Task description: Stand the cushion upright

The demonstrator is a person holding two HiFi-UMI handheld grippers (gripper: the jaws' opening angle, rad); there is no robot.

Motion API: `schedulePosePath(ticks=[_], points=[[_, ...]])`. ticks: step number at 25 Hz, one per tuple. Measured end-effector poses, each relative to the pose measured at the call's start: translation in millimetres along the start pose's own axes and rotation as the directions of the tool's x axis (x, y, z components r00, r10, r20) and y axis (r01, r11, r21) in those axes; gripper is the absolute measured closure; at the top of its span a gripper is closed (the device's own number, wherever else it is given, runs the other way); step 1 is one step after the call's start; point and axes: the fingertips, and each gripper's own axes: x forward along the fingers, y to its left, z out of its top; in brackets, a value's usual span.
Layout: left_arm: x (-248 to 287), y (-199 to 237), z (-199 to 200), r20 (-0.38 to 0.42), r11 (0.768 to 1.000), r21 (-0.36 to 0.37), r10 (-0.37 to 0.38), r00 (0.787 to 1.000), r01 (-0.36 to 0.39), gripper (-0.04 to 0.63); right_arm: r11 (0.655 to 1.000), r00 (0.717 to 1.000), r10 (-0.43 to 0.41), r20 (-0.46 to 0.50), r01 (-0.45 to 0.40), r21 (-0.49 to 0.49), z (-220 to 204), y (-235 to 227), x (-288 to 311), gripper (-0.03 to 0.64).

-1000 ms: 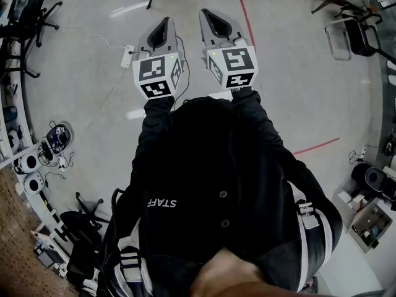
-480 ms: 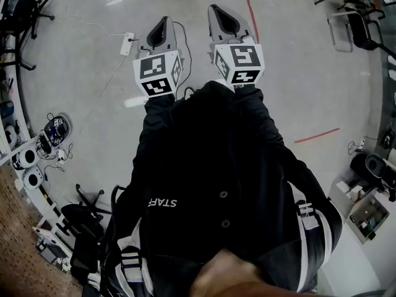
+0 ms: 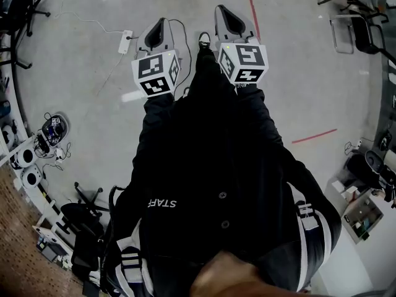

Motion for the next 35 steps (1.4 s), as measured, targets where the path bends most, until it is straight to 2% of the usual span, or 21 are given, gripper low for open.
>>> schedulePosePath(ticks=[5, 15, 21, 25, 35], points=[[74, 25, 5, -0.018, 0.999, -0.01, 0.044, 0.999, -0.044, 0.595, 1.0, 1.0, 0.018, -0.015, -0.018, 0.017, -3, -39, 75, 0.604], [274, 61, 92, -0.017, 0.995, -0.012, 0.098, 0.995, -0.098, 0.595, 0.998, 0.997, 0.061, -0.041, -0.06, 0.017, 57, -152, 262, 0.604], [365, 66, 114, -0.042, 0.993, -0.029, 0.11, 0.993, -0.112, 0.595, 0.995, 0.991, 0.099, -0.09, -0.098, 0.02, 67, -202, 341, 0.604], [399, 75, 118, -0.066, 0.992, -0.029, 0.123, 0.99, -0.125, 0.595, 0.992, 0.985, 0.125, -0.123, -0.123, 0.026, 61, -216, 379, 0.604], [435, 108, 103, -0.139, 0.986, -0.025, 0.162, 0.977, -0.167, 0.595, 0.987, 0.968, 0.155, -0.199, -0.144, 0.067, 35, -221, 432, 0.604]])
